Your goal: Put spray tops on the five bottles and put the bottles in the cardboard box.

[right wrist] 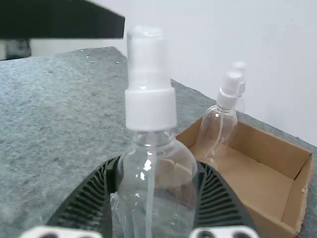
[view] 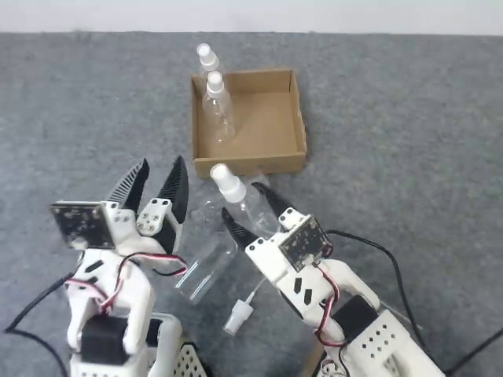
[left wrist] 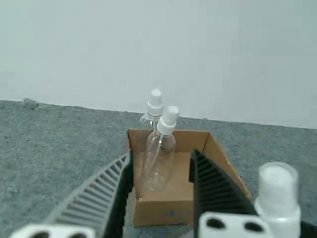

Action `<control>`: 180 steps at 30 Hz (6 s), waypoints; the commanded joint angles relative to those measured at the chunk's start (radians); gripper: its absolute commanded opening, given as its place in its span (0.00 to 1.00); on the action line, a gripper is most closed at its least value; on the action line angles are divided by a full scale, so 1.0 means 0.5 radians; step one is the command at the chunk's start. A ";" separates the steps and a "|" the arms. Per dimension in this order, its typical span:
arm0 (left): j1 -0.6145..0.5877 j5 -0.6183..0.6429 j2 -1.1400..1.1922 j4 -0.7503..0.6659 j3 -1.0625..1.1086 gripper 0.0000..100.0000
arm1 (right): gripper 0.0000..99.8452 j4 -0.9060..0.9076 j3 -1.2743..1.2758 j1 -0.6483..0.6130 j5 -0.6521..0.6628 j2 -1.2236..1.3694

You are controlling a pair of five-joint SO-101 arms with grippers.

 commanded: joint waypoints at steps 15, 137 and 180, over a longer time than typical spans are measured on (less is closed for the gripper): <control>0.638 -0.396 -0.006 -0.077 0.186 0.17 | 0.03 -0.035 0.006 0.026 -0.018 -0.044; -0.562 -0.537 -0.006 0.110 0.554 0.03 | 0.03 0.060 -1.642 0.253 0.092 1.422; -0.562 -0.540 -0.006 0.034 0.609 0.03 | 0.03 -0.051 -2.630 0.259 -0.295 3.092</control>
